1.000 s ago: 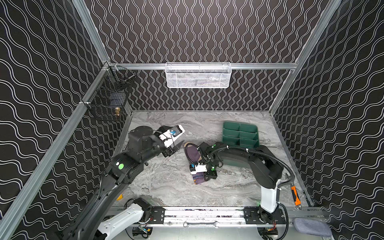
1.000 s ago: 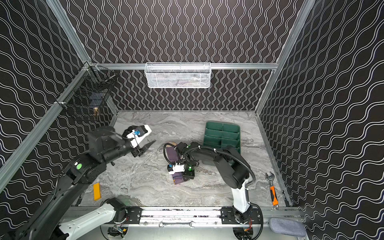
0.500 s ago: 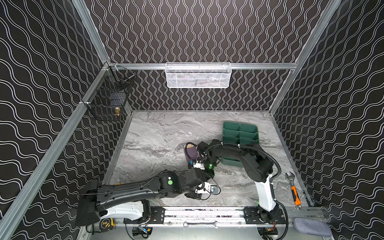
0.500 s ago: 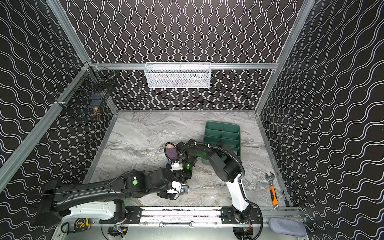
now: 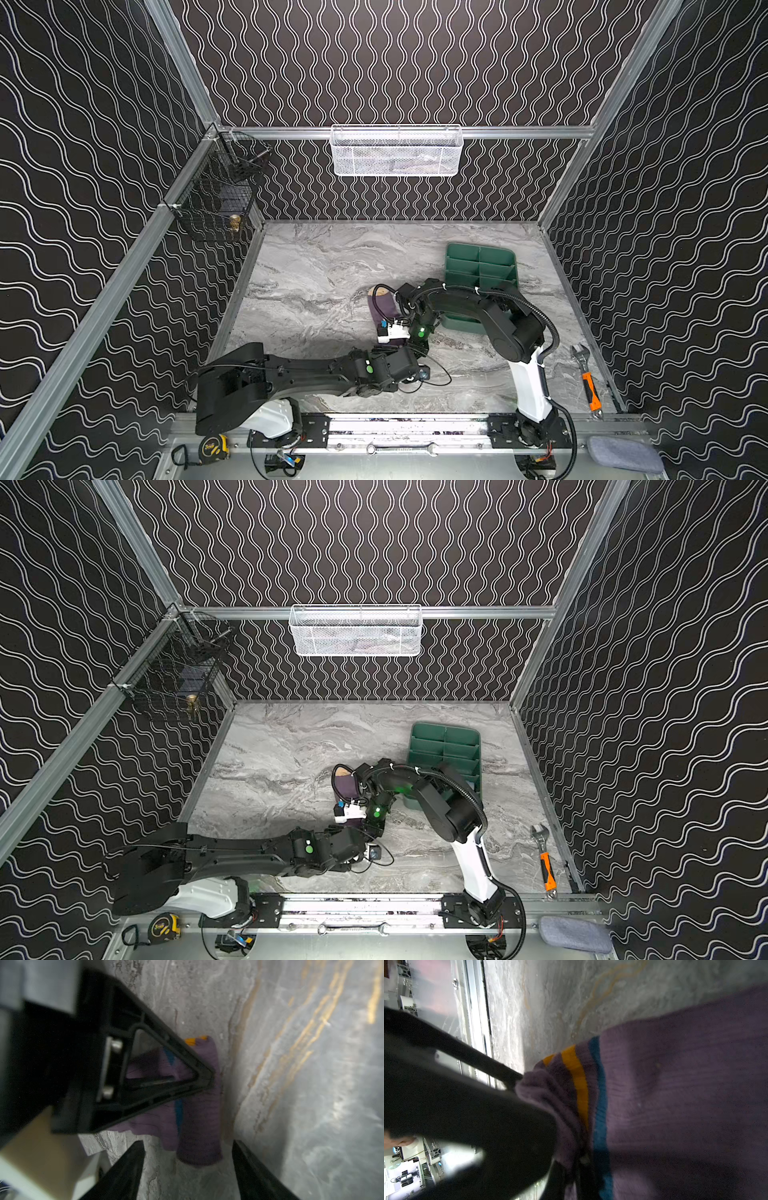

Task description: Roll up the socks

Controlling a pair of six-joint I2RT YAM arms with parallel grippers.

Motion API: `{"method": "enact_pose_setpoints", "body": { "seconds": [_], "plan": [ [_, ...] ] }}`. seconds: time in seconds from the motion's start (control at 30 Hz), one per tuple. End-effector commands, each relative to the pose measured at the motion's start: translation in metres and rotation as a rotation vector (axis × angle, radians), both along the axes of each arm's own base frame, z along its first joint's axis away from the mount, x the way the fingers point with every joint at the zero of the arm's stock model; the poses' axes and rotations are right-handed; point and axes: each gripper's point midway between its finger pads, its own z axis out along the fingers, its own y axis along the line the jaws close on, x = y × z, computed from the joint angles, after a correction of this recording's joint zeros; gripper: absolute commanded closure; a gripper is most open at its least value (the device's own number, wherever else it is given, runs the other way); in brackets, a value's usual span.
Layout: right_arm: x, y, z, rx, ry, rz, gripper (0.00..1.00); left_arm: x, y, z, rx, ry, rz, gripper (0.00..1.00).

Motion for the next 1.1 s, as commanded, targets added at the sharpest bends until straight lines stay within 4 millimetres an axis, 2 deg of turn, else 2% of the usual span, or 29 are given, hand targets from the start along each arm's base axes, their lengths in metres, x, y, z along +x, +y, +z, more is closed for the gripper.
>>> {"method": "enact_pose_setpoints", "body": {
  "seconds": [0.0,0.13,0.3,0.37,0.57,0.6,0.7,0.8,0.93,1.03,1.07],
  "plan": [
    [0.011,-0.001,-0.013,-0.017,-0.072,0.019,1.0,0.005,-0.013,0.002,-0.064,0.005,0.022,0.35],
    [0.012,-0.001,-0.013,-0.014,-0.076,0.018,1.0,-0.008,-0.013,-0.017,-0.03,0.098,-0.016,0.48],
    [0.013,0.0,-0.012,-0.011,-0.081,0.011,1.0,-0.013,-0.008,-0.032,-0.002,0.158,-0.003,0.63],
    [0.013,0.0,-0.012,-0.012,-0.085,0.01,1.0,-0.014,-0.006,-0.038,0.013,0.187,0.01,0.68],
    [0.015,-0.001,-0.007,-0.008,-0.114,0.005,1.0,-0.003,0.002,-0.045,0.035,0.274,0.104,0.94],
    [0.016,-0.002,-0.005,-0.007,-0.132,0.006,0.91,-0.001,0.003,-0.044,0.026,0.299,0.117,0.96],
    [0.022,-0.004,0.003,0.019,-0.208,0.013,0.74,0.003,0.006,-0.039,-0.013,0.351,0.138,1.0],
    [0.038,-0.003,0.021,0.075,-0.338,-0.019,0.65,0.005,0.008,-0.036,-0.045,0.384,0.145,1.0],
    [0.066,-0.008,0.063,0.185,-0.478,-0.13,0.63,0.005,0.01,-0.038,-0.041,0.43,0.148,1.0],
    [0.098,-0.025,0.1,0.243,-0.612,-0.266,0.63,0.003,0.01,-0.04,-0.037,0.474,0.151,1.0],
    [0.113,-0.036,0.113,0.248,-0.672,-0.336,0.62,0.001,0.01,-0.04,-0.039,0.5,0.149,1.0]
  ]
}}
